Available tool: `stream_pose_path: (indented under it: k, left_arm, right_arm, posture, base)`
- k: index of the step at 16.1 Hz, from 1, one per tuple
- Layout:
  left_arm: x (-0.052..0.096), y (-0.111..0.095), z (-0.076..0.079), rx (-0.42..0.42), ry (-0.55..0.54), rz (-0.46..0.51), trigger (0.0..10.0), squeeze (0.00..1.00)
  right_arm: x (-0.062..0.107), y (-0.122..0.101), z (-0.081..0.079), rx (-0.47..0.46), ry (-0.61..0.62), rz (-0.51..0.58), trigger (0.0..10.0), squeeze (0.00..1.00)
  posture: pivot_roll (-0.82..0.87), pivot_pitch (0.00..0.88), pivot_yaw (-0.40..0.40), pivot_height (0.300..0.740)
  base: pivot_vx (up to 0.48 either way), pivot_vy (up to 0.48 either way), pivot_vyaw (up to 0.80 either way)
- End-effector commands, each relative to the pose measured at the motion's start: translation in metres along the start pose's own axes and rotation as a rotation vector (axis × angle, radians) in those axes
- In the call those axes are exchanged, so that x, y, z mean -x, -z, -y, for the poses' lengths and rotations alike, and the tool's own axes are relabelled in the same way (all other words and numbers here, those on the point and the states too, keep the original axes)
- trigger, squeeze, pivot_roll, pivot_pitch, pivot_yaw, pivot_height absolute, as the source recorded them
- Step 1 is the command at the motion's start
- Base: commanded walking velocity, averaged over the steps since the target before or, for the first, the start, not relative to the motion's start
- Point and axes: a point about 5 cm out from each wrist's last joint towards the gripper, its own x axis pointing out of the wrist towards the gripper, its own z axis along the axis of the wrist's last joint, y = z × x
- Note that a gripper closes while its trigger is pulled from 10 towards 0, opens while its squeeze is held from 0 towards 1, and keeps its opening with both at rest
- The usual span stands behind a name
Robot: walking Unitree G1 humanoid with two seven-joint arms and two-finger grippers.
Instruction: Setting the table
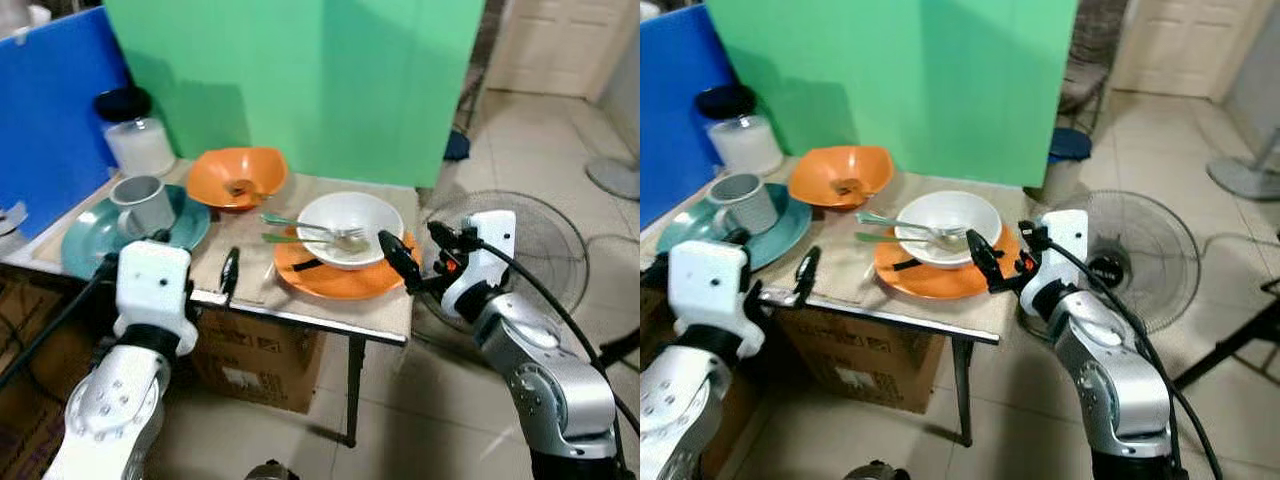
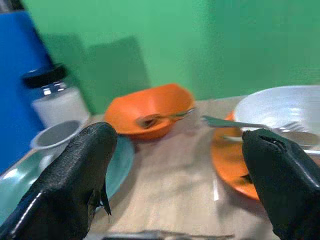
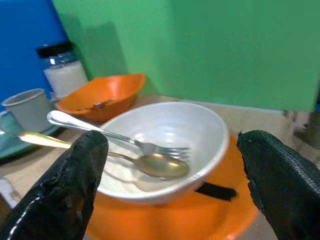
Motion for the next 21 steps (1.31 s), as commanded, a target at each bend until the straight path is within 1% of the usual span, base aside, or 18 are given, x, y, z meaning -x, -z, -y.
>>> stream_pose_path:
  k: [1, 3, 5, 7, 10, 12, 21]
  left_arm:
    - [-0.004, 0.002, 0.0, -0.002, 0.027, 0.01, 10.0, 0.0]
    - [-0.006, 0.004, 0.0, 0.002, 0.044, 0.017, 10.0, 0.0]
    - [-0.008, 0.002, 0.0, 0.004, 0.057, 0.026, 10.0, 0.0]
    - [-0.007, 0.001, 0.001, 0.0, 0.062, 0.033, 10.0, 0.0]
    - [-0.004, -0.002, 0.001, -0.002, 0.062, 0.051, 10.0, 0.0]
    - [-0.002, -0.001, 0.0, -0.005, 0.053, 0.046, 10.0, 0.0]
    - [-0.003, 0.0, -0.001, 0.002, 0.046, 0.042, 10.0, 0.0]
  right_arm:
    - [0.001, -0.001, 0.004, 0.016, 0.031, 0.01, 10.0, 0.0]
    - [0.0, -0.001, 0.005, 0.053, 0.032, 0.005, 10.0, 0.0]
    - [-0.001, -0.003, 0.003, 0.053, 0.016, 0.01, 10.0, 0.0]
    - [-0.004, -0.005, 0.001, 0.057, -0.008, 0.018, 10.0, 0.0]
    - [-0.008, -0.004, -0.003, 0.048, -0.037, 0.014, 10.0, 0.0]
    - [-0.009, -0.002, -0.004, 0.046, -0.043, 0.007, 10.0, 0.0]
    - [-0.009, -0.001, -0.002, 0.032, -0.017, 0.009, 10.0, 0.0]
  posture:
    - [0.02, 0.0, 0.066, 0.74]
    - [0.01, 0.0, 0.069, 0.74]
    - [0.01, 0.0, 0.062, 0.74]
    - [0.02, 0.0, 0.053, 0.74]
    - [0.03, 0.0, 0.041, 0.74]
    - [0.04, 0.0, 0.04, 0.74]
    - [0.04, 0.0, 0.045, 0.74]
  base:
    - [0.0, 0.0, 0.0]
    - [0.0, 0.0, -0.25]
    - [0.0, 0.0, -0.69]
    - [0.0, 0.0, 0.0]
    - [0.27, 0.0, 0.0]
    - [0.291, 0.0, 0.0]
    - [0.327, 0.0, 0.0]
